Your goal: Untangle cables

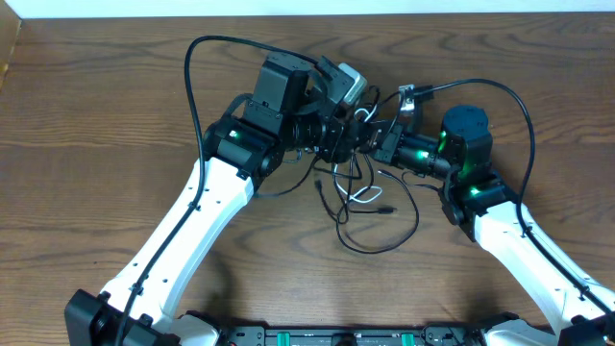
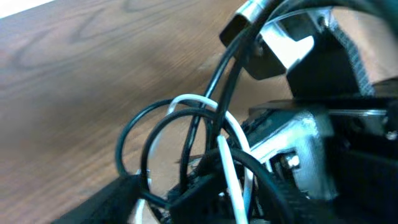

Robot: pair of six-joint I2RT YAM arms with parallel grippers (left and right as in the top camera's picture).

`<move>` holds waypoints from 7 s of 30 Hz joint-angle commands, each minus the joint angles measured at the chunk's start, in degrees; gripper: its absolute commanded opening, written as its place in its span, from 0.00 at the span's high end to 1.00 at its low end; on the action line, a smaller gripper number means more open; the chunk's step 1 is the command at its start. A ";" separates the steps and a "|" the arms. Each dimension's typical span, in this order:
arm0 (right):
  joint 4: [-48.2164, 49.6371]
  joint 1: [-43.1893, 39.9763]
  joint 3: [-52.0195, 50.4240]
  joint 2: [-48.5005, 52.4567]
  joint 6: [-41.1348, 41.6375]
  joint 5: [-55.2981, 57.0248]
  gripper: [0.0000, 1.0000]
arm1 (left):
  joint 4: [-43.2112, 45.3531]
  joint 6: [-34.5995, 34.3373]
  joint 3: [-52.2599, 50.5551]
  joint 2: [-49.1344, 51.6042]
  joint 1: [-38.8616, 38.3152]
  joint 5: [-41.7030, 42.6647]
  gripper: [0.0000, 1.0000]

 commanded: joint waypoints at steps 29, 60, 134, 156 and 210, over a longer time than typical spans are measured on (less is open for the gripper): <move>-19.65 -1.18 0.33 -1.09 -12.13 8.50 0.74 | -1.03 0.00 1.18 -0.33 0.04 -10.49 0.92; -35.17 -1.01 0.33 -1.09 -26.75 6.29 0.21 | 8.76 0.00 1.18 -6.16 0.04 -11.13 0.92; -20.52 5.81 0.33 1.11 -16.96 23.17 0.20 | 11.02 -10.32 1.18 -16.52 -0.11 -0.13 0.92; -59.76 -7.50 0.33 1.70 -18.01 63.49 0.13 | 7.23 -3.17 1.18 -24.24 0.04 -55.91 0.92; -63.49 -28.50 0.31 1.70 -20.41 63.06 0.02 | 0.74 5.44 1.16 -25.14 25.27 -95.25 0.92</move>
